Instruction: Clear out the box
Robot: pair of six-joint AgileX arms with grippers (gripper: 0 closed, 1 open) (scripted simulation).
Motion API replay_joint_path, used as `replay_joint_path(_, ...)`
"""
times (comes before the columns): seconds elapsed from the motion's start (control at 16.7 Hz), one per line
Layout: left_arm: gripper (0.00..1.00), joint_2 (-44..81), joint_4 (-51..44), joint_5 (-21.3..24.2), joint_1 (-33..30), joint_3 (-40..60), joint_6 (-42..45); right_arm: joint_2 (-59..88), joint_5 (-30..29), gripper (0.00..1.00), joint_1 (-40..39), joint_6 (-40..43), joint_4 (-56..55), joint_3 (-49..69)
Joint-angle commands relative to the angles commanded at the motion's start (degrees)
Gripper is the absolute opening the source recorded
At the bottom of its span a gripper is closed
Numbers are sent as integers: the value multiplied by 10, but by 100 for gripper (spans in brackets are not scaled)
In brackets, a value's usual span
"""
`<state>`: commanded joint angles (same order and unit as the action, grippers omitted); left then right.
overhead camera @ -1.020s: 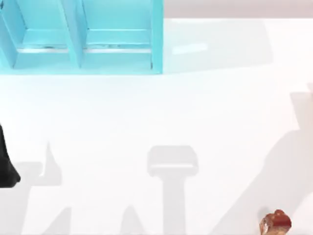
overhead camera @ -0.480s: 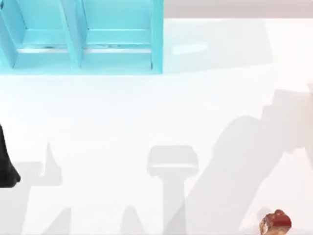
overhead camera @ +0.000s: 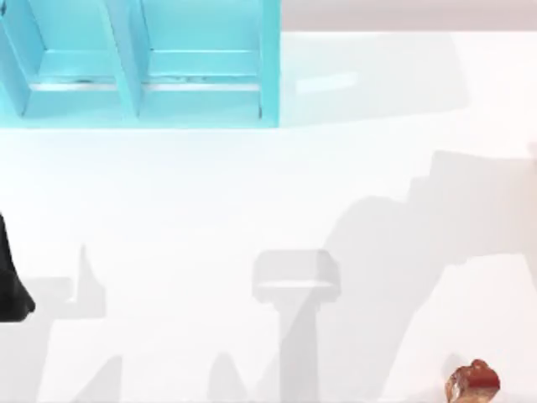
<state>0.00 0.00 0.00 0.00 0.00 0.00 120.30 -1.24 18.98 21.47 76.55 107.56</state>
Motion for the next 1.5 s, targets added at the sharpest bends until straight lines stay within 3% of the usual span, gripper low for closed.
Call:
replay_joint_path(0.9, 100, 0, 0, 0, 0, 0, 0, -6, 12, 0, 94, 59, 129, 117)
replay_joint_path(1.26, 100, 0, 0, 0, 0, 0, 0, -3, 11, 0, 86, 51, 128, 112)
replay_joint_path(1.5, 100, 0, 0, 0, 0, 0, 0, 0, 7, 0, 23, -26, 116, 82)
